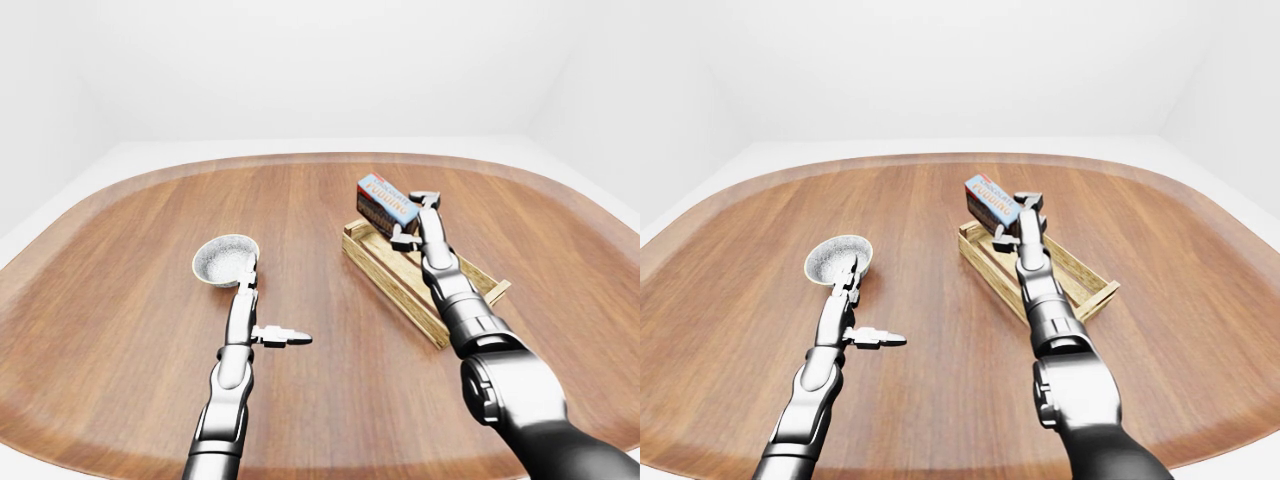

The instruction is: Pick up the chocolate pudding and put it in the tray.

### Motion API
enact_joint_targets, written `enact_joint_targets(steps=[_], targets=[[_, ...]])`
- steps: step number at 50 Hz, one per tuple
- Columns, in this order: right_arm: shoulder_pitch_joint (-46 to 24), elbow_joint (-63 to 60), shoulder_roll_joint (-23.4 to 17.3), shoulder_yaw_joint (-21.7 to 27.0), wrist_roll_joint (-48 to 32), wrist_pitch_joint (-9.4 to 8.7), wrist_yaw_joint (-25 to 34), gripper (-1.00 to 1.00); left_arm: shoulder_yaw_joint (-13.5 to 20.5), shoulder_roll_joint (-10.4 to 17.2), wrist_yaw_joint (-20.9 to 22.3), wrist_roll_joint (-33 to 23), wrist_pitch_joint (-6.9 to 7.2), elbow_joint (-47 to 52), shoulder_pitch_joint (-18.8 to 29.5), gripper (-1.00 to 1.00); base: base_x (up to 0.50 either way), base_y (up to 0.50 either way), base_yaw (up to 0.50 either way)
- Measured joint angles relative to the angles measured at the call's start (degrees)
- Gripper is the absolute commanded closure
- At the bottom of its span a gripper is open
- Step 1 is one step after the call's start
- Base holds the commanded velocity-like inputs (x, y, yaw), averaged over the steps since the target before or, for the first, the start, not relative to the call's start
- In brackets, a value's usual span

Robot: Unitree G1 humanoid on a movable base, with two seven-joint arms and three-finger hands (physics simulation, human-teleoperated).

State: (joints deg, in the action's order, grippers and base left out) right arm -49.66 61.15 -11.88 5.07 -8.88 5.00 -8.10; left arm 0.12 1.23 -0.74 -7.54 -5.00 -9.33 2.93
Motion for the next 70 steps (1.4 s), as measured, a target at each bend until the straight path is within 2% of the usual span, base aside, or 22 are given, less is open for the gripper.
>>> enact_joint_targets(steps=[27, 70], targets=[[1.5, 3.8, -2.8, 1.1, 1.0, 0.0, -0.2, 1.0, -0.1, 0.0, 0.0, 0.0, 0.03, 0.2, -0.1, -1.0, 0.0, 0.0, 0.0], [3.6, 9.6, -4.9, 2.4, 1.2, 0.0, -0.9, 1.0, 0.0, 0.0, -0.1, 0.0, 0.0, -0.4, 0.2, -1.0, 0.0, 0.0, 0.0]])
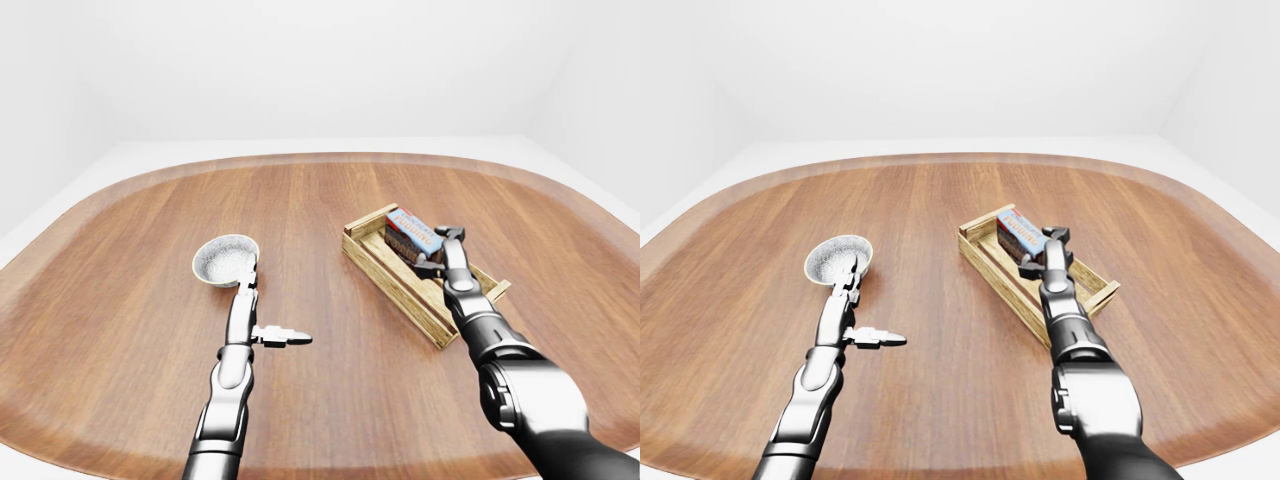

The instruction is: Pick up the chocolate pudding and put it in the tray.

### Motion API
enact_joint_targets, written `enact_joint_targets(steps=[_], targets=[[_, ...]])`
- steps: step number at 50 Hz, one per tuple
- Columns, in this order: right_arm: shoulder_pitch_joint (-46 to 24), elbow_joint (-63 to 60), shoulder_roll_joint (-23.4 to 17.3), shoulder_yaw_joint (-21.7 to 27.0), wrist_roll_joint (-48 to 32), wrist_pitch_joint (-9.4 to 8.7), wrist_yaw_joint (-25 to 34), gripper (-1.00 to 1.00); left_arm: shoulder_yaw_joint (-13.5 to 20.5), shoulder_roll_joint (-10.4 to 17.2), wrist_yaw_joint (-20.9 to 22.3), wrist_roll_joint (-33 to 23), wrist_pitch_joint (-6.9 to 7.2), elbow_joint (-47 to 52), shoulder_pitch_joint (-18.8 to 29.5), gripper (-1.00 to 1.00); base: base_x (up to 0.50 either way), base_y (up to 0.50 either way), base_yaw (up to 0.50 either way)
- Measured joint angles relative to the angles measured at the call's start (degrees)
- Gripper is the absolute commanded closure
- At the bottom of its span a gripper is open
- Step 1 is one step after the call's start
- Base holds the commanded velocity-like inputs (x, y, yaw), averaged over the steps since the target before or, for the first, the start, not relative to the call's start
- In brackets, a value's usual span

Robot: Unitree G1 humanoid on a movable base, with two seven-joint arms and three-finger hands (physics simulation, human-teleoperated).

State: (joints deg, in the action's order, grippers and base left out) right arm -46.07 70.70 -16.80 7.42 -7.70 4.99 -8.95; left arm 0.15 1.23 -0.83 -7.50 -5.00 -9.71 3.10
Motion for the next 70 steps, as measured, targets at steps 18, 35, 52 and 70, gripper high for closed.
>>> enact_joint_targets(steps=[18, 35, 52, 70], targets=[[0.9, 1.1, -0.1, 0.2, -0.2, 0.0, -0.3, 1.0, 0.0, 0.0, 0.1, 0.0, 0.0, -0.2, 0.0, -1.0, 0.0, 0.0, 0.0], [2.0, 2.3, -0.1, 0.4, -0.8, 0.0, -0.9, 1.0, -0.1, 0.0, 0.1, -0.1, 0.03, 0.4, -0.1, -1.0, 0.0, 0.0, 0.0], [3.3, 3.1, -0.3, 0.6, -1.5, 0.0, -1.4, 1.0, -0.1, 0.0, 0.1, -0.1, 0.18, 0.6, -0.2, -1.0, 0.0, 0.0, 0.0], [4.2, 3.7, -0.9, 1.1, -1.5, 0.0, -1.4, 1.0, -0.1, 0.0, 0.1, -0.1, 0.21, 0.7, -0.2, -1.0, 0.0, 0.0, 0.0]])
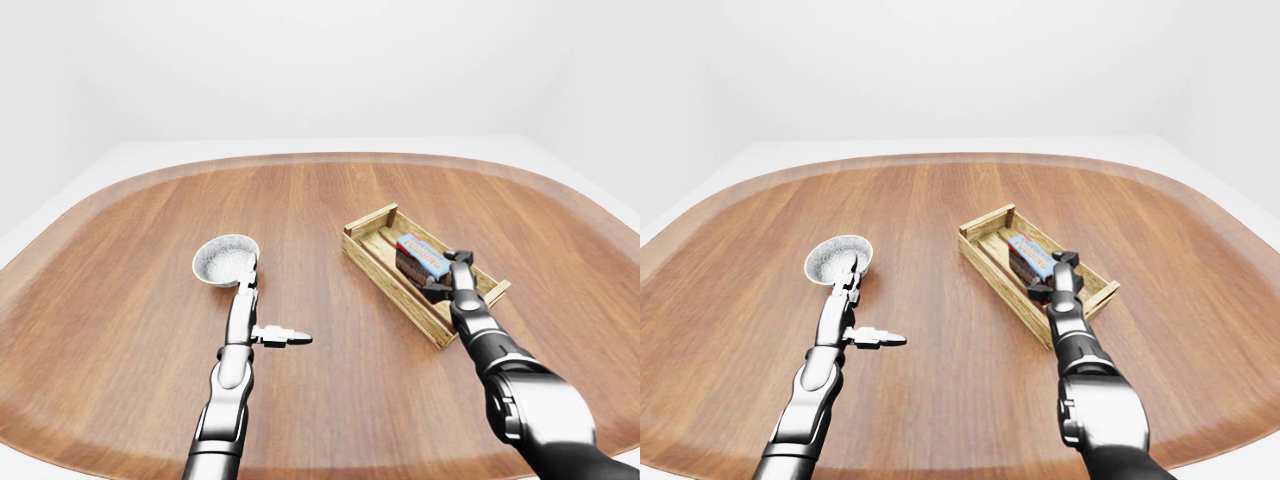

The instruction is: Pick up the chocolate pudding and put it in the tray.

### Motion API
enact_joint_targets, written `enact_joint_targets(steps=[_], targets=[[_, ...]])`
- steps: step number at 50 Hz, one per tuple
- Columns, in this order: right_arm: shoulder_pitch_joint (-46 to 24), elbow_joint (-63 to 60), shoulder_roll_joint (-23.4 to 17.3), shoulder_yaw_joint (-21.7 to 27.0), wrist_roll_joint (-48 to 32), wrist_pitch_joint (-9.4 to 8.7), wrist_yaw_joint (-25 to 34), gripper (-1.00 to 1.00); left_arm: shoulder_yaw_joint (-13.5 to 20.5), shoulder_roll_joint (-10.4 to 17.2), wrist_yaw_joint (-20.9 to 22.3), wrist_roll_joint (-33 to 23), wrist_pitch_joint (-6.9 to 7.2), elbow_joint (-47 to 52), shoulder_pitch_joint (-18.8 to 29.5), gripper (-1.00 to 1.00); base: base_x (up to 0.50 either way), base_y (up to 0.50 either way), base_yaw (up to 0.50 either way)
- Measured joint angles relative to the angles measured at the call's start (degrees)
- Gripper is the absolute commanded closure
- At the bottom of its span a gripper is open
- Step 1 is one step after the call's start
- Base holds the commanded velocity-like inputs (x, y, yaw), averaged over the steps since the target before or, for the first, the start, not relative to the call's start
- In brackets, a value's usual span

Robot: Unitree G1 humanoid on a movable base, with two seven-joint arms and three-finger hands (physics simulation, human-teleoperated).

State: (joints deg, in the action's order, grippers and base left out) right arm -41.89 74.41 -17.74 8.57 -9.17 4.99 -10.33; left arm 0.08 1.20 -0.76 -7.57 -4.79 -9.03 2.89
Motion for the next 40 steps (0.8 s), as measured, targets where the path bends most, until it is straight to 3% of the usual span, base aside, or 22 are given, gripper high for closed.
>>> enact_joint_targets(steps=[40], targets=[[1.6, 1.0, -0.1, 0.4, -0.7, 0.0, -0.5, 1.0, 0.0, 0.0, 0.0, 0.0, -0.18, -0.4, 0.1, -1.0, 0.0, 0.0, 0.0]])
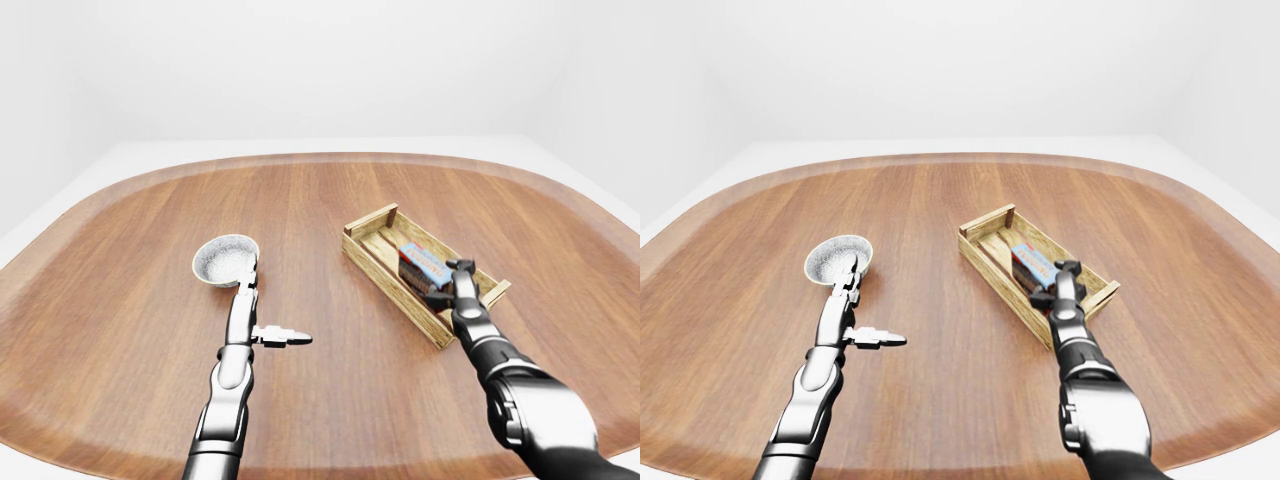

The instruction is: Pick up the chocolate pudding and put it in the tray.

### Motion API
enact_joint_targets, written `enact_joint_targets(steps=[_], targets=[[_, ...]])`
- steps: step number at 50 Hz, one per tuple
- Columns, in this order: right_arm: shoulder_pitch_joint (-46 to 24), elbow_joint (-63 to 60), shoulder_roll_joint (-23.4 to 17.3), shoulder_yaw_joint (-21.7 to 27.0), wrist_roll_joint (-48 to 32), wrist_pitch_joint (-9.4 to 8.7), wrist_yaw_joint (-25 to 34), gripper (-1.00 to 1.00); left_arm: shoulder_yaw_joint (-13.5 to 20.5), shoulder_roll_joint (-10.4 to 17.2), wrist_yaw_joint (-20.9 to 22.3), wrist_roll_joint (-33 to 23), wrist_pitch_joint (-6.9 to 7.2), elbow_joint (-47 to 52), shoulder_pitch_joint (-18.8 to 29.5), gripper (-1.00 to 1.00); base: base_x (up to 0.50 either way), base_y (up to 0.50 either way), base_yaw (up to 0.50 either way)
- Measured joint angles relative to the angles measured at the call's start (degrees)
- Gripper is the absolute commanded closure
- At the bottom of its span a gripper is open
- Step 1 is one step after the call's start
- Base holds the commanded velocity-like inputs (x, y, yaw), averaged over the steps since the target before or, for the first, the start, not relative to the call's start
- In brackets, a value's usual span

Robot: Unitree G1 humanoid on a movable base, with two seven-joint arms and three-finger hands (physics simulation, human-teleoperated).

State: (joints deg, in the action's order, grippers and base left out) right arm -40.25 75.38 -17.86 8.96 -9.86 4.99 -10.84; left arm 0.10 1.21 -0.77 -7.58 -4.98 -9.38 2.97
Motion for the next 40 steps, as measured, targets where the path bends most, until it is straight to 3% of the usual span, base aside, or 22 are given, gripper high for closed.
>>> enact_joint_targets(steps=[13, 16, 17, 19, 20, 40], targets=[[0.3, 0.2, -0.1, 0.1, -0.4, 0.0, -0.3, 1.0, 0.0, 0.0, 0.0, 0.0, 0.0, -0.1, 0.0, -1.0, 0.0, 0.0, 0.0], [0.2, 0.2, -0.1, 0.2, -0.3, 0.0, -0.2, 0.89, 0.0, 0.0, 0.0, 0.0, -0.02, -0.1, 0.0, -1.0, 0.0, 0.0, 0.0], [0.2, 0.2, -0.2, 0.2, -0.3, 0.0, -0.1, 0.76, 0.0, 0.0, 0.0, 0.0, -0.02, -0.1, 0.0, -1.0, 0.0, 0.0, 0.0], [0.2, 0.1, -0.2, 0.2, -0.1, 0.01, -0.1, -0.18, 0.0, 0.0, 0.0, 0.0, -0.02, -0.1, 0.0, -1.0, 0.0, 0.0, 0.0], [0.2, 0.1, -0.2, 0.3, 0.0, 0.01, -0.1, -1.0, 0.0, 0.0, 0.0, 0.0, -0.02, -0.1, 0.1, -1.0, 0.0, 0.0, 0.0], [0.4, 0.0, -0.2, 0.6, 1.0, 0.01, -0.2, -1.0, 0.0, 0.0, 0.0, 0.0, 0.21, 0.2, 0.1, -1.0, 0.0, 0.0, 0.0]])
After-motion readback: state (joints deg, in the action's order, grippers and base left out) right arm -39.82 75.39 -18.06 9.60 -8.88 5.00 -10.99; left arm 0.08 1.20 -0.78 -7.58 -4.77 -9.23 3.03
